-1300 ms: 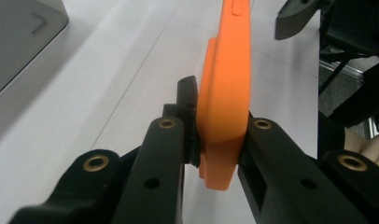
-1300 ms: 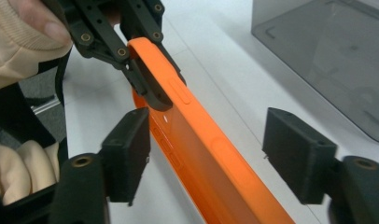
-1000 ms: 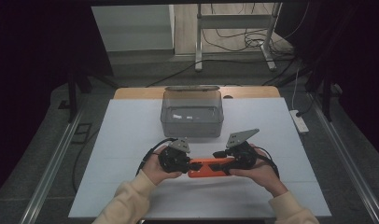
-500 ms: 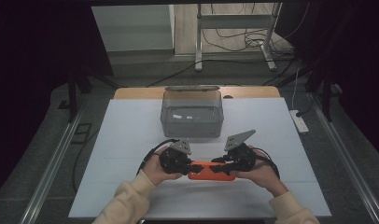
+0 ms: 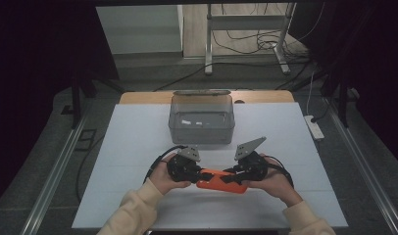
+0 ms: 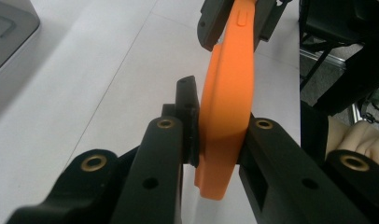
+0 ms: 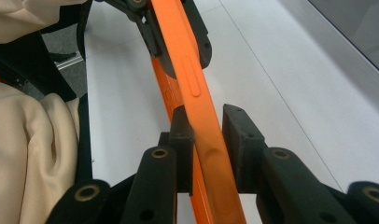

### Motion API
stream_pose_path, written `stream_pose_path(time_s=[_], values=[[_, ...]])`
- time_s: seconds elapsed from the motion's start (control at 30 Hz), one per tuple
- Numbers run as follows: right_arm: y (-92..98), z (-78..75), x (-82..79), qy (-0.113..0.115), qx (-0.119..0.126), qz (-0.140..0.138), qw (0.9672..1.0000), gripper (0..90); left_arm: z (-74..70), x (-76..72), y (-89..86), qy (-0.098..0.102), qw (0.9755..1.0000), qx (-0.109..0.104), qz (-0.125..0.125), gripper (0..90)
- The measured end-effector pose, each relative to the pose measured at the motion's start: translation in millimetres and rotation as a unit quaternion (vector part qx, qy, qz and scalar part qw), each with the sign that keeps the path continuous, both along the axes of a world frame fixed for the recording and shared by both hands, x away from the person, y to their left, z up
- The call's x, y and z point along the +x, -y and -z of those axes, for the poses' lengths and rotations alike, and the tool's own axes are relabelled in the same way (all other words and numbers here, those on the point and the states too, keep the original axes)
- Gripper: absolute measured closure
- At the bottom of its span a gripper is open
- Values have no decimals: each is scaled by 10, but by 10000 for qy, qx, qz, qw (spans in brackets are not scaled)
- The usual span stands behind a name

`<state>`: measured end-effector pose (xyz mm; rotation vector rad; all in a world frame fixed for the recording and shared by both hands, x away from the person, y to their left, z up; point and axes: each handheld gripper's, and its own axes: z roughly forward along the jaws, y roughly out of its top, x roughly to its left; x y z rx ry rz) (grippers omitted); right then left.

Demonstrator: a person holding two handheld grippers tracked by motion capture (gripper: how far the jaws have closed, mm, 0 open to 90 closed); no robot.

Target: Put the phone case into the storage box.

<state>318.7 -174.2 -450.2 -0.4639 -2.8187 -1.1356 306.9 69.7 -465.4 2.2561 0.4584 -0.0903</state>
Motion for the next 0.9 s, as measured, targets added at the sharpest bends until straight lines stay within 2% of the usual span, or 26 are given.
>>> stream_pose_path(time_s=[0.9], values=[[1, 5, -1, -106, -8, -25, 9999, 775, -32, 11, -33, -20, 9998, -181, -55, 813]])
